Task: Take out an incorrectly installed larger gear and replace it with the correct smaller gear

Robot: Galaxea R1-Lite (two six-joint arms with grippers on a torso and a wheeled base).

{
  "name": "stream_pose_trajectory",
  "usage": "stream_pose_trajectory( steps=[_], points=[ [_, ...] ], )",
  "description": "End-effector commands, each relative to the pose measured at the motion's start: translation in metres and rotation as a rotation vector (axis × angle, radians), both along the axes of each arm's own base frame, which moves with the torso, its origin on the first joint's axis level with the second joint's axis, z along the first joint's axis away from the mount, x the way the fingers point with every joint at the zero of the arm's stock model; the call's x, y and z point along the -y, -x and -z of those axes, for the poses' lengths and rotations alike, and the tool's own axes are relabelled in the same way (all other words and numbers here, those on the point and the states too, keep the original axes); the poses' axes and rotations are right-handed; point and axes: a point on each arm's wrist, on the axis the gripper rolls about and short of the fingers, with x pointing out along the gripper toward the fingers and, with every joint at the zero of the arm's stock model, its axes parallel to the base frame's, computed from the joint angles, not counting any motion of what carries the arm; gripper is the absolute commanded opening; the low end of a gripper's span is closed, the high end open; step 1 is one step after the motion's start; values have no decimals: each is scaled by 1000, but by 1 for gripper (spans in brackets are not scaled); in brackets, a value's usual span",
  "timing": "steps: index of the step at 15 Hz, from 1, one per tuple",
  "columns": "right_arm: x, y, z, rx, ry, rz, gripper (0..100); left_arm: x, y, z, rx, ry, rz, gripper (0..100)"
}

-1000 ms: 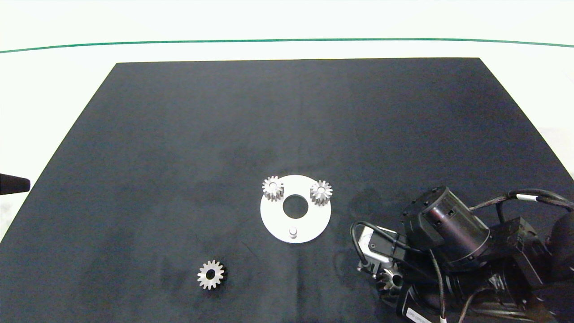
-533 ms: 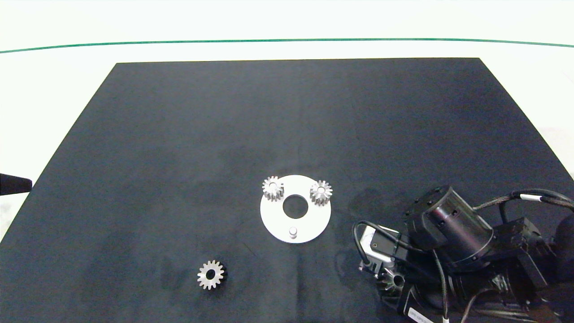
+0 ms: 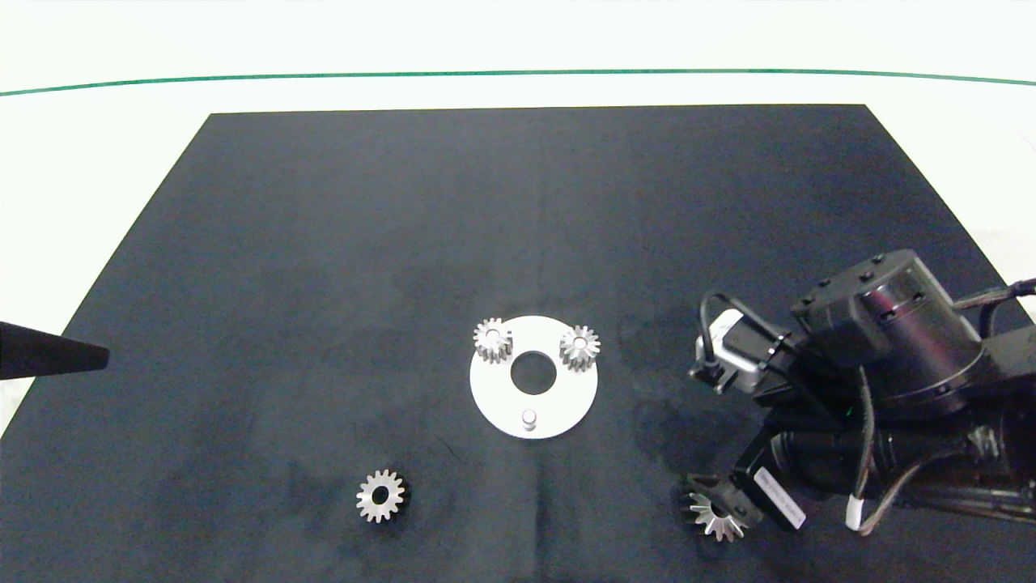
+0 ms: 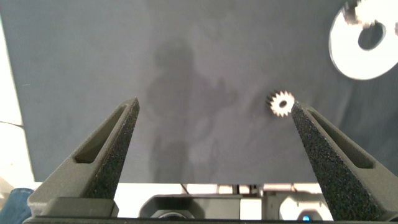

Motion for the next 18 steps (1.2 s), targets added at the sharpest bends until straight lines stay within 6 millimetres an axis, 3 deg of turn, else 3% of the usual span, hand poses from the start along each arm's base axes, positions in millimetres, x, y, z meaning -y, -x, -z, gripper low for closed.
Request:
stream_pose_trajectory(
  steps=[1,4,6,8,10,13,16,18],
  points=[
    [31,-10,-42,-19,-82,240,100,11,-27,20,-108,-17,53,100],
    [50,-22,-71,-59,-103,392,100,27,-47,33,-180,4,93,100],
    [56,-25,-73,-48,-112,422,100,44,-59,44,-240,10,95,100],
    [63,-25,-78,-29,-125,448,100,63,-70,66,-303,-64,80,100],
    [71,-28,-80,-20,-128,481,100,78,-69,79,-285,-14,60,100],
    [73,-31,-82,-13,-133,494,100,95,-65,110,-238,-90,-11,100],
    [73,-32,-82,-12,-135,493,100,117,-65,124,-259,-65,-3,100],
    [73,-31,-82,-12,-135,493,100,120,-64,129,-267,-87,0,100]
  ],
)
